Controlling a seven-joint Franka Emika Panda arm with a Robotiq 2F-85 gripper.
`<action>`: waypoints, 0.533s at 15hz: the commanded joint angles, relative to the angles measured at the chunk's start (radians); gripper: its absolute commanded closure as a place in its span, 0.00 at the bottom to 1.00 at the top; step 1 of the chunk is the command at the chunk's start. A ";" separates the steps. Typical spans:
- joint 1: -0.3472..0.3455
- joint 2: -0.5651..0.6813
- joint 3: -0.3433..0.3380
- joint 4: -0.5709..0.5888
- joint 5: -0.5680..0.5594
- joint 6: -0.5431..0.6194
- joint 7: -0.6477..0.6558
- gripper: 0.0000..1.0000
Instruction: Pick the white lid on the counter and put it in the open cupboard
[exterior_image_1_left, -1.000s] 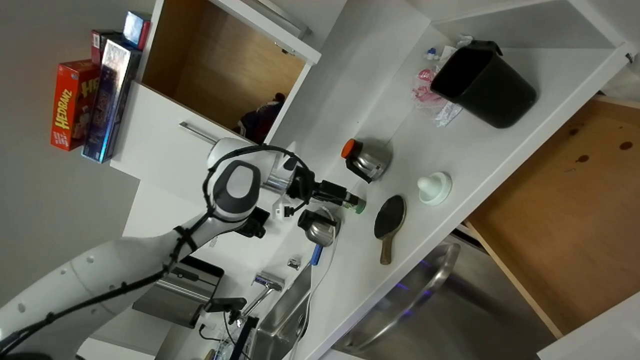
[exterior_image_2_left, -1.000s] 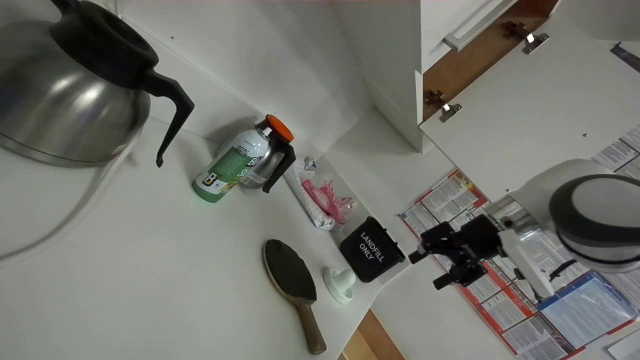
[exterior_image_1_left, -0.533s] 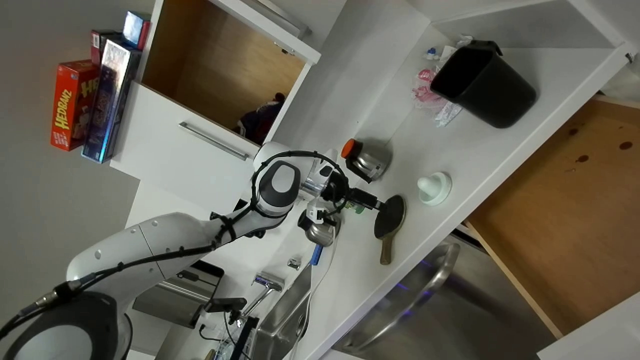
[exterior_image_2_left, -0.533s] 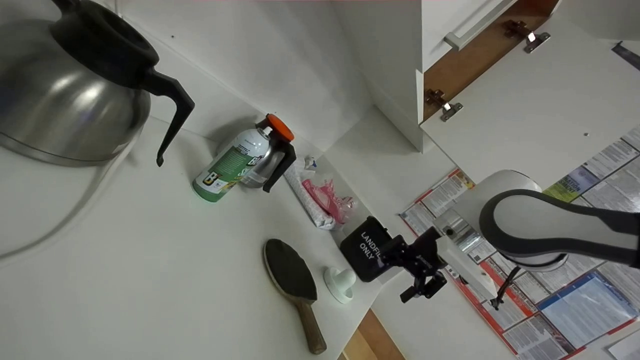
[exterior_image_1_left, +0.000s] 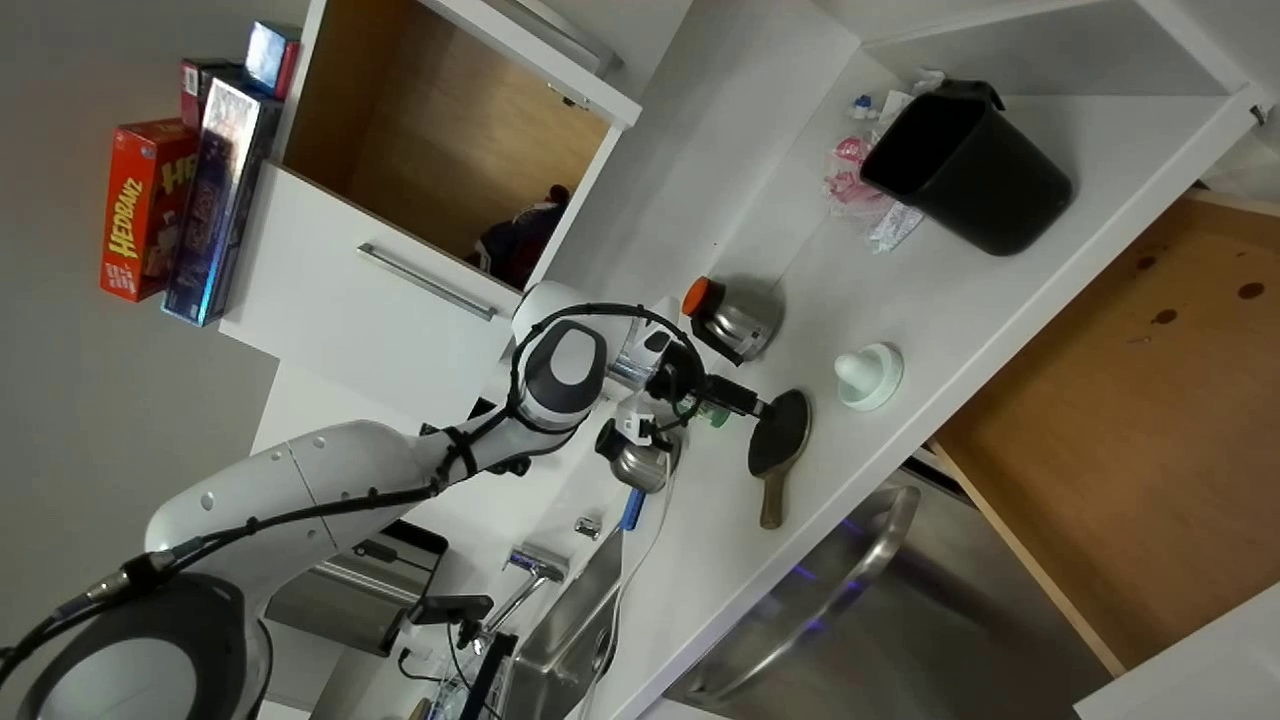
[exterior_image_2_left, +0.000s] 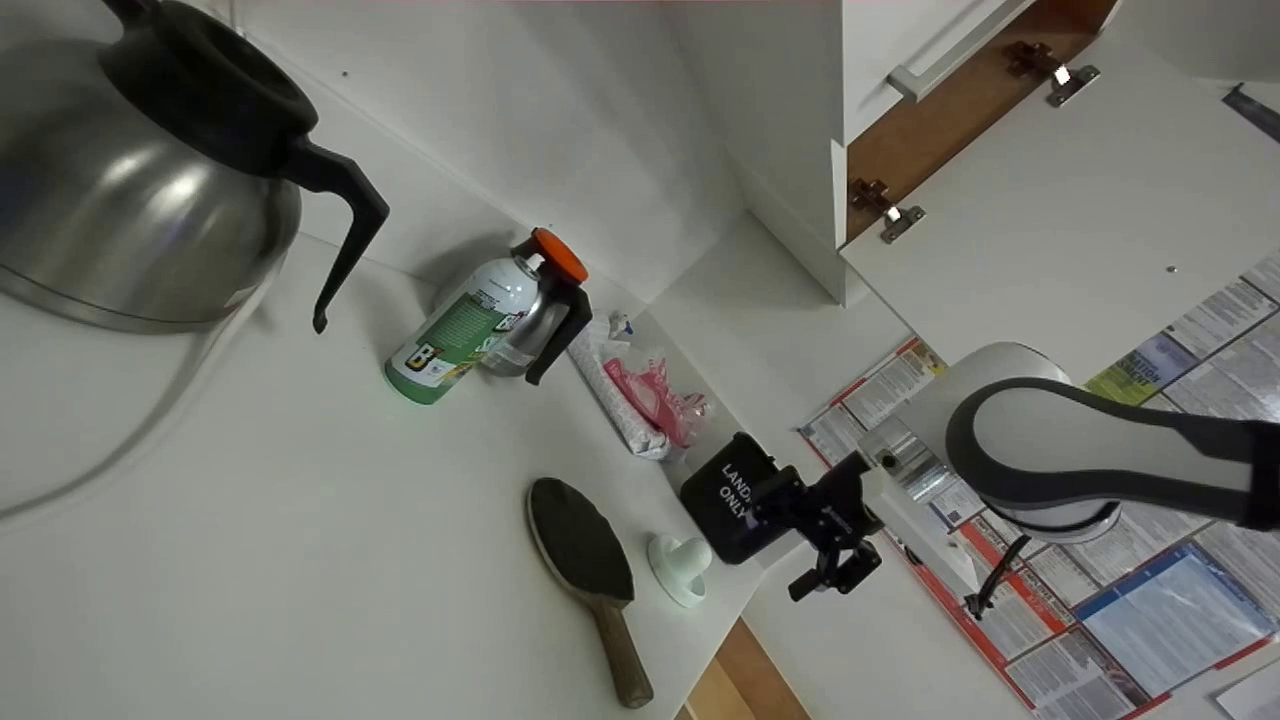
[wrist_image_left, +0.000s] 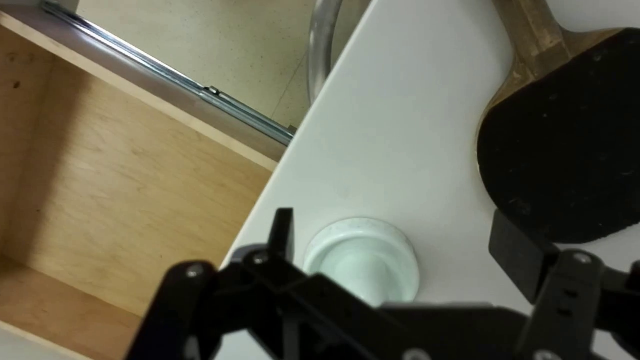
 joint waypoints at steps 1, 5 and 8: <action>0.019 0.100 -0.021 0.065 0.027 0.091 0.039 0.00; 0.047 0.203 -0.056 0.118 -0.017 0.228 0.131 0.00; 0.083 0.268 -0.106 0.166 -0.043 0.256 0.226 0.00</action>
